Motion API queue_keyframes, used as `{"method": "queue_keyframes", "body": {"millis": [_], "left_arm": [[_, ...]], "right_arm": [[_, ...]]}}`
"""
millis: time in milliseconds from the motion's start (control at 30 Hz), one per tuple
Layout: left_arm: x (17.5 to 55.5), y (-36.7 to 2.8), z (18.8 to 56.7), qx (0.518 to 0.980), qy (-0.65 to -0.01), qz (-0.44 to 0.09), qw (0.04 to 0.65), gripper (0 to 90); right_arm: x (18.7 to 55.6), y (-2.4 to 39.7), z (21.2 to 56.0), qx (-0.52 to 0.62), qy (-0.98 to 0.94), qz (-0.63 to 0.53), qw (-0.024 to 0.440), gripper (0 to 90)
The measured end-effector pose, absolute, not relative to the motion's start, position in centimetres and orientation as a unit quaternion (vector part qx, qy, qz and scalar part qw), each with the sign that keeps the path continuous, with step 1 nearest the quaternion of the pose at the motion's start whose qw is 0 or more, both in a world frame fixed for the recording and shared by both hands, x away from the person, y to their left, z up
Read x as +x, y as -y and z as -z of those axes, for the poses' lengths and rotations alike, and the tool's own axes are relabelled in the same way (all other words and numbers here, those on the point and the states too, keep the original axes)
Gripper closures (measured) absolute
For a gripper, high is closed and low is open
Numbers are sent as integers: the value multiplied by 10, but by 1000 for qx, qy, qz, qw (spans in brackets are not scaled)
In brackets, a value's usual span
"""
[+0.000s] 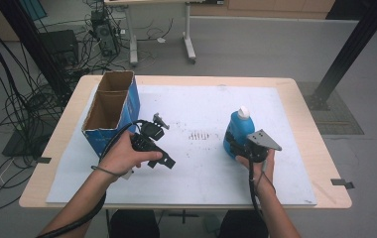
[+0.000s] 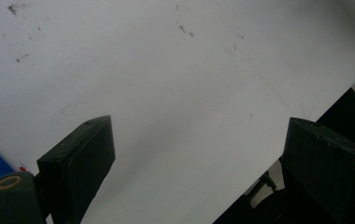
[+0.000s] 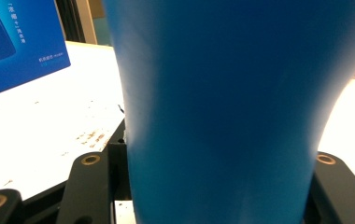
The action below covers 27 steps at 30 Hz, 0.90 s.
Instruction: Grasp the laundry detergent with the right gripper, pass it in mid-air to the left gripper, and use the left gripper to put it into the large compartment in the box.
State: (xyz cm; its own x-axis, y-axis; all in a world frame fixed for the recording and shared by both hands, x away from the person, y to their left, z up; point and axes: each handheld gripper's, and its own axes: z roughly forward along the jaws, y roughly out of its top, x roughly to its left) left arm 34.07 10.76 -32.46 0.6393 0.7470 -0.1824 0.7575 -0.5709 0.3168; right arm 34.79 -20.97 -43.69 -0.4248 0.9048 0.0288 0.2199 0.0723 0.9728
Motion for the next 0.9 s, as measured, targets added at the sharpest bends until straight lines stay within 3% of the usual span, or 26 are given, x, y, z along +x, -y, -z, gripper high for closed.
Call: {"method": "queue_keyframes", "body": {"millis": [900], "left_arm": [[344, -100, 318, 883, -424, 11, 203, 97]], "right_arm": [[349, 211, 437, 424, -659, -531, 322, 439]]}}
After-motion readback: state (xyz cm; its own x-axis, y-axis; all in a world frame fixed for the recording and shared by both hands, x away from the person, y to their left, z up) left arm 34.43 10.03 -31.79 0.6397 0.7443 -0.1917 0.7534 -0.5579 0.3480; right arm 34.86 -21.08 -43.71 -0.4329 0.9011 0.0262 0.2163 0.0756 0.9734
